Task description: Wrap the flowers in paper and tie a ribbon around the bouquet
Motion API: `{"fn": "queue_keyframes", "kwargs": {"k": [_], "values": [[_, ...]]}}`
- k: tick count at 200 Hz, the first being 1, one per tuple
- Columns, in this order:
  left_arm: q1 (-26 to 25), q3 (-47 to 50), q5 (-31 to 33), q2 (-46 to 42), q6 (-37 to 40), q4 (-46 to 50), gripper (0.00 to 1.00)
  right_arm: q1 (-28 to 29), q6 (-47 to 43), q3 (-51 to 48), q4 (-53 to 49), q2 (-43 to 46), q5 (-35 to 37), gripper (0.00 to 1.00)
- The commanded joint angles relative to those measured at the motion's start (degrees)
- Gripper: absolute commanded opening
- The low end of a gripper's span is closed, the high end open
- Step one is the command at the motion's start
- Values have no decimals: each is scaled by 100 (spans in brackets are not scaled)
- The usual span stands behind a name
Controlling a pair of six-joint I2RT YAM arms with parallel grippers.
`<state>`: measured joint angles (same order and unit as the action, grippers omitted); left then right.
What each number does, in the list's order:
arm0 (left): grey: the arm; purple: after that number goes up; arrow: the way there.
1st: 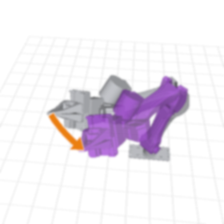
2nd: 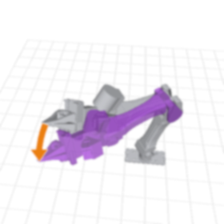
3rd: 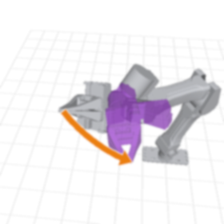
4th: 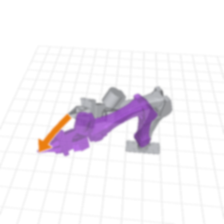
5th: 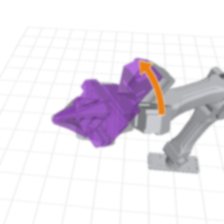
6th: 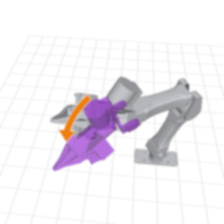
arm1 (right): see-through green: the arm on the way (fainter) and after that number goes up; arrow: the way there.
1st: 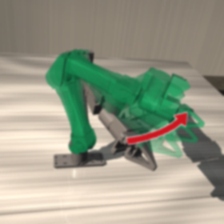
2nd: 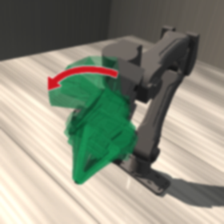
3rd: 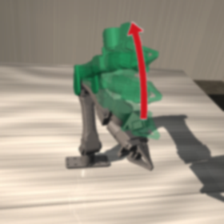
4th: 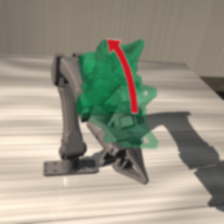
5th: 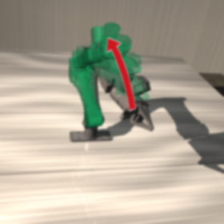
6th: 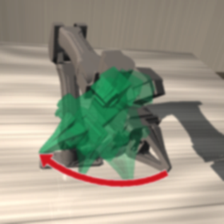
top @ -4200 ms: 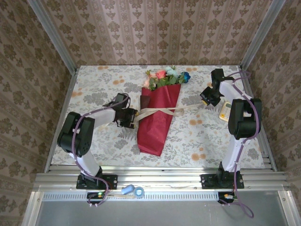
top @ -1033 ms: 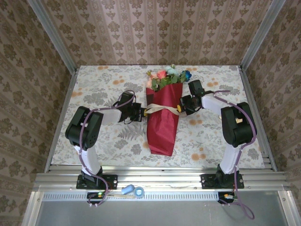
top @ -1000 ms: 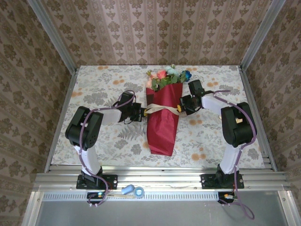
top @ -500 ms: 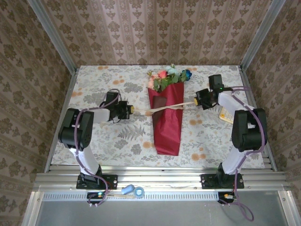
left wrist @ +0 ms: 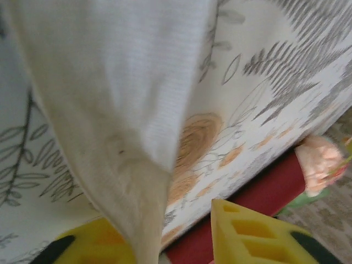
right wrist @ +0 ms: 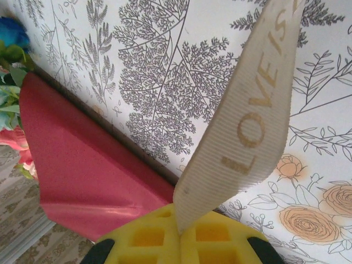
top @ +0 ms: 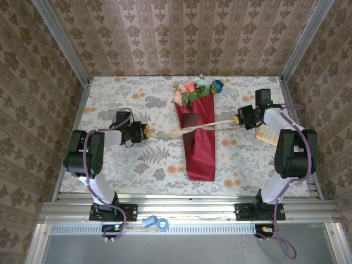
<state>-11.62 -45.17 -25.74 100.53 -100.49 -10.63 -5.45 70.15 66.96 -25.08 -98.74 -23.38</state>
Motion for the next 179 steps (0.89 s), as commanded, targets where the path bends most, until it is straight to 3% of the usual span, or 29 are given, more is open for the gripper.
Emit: {"fn": "queue_keyframes", "kwargs": {"k": [1, 43, 78, 111, 125, 179], "values": [[-230, -87, 61, -240, 37, 534, 44, -8, -182, -86, -198, 108, -119, 0], [-1095, -467, 780, -986, -273, 1811, 66, -17, -186, -77, -164, 68, -163, 0], [-2088, -531, 1074, -762, -1516, 1293, 66, -17, -170, -82, -112, 44, -184, 0], [-2387, -966, 1089, 100, -2091, 658, 65, -17, -160, -95, -94, 43, -190, 0], [-2414, -1156, 1077, 403, -2161, 640, 60, -18, -146, -96, -93, 43, -185, 0], [-2459, -1385, 1371, 1076, -2382, -155, 19, -17, -111, -151, -17, 13, -202, 0]]}}
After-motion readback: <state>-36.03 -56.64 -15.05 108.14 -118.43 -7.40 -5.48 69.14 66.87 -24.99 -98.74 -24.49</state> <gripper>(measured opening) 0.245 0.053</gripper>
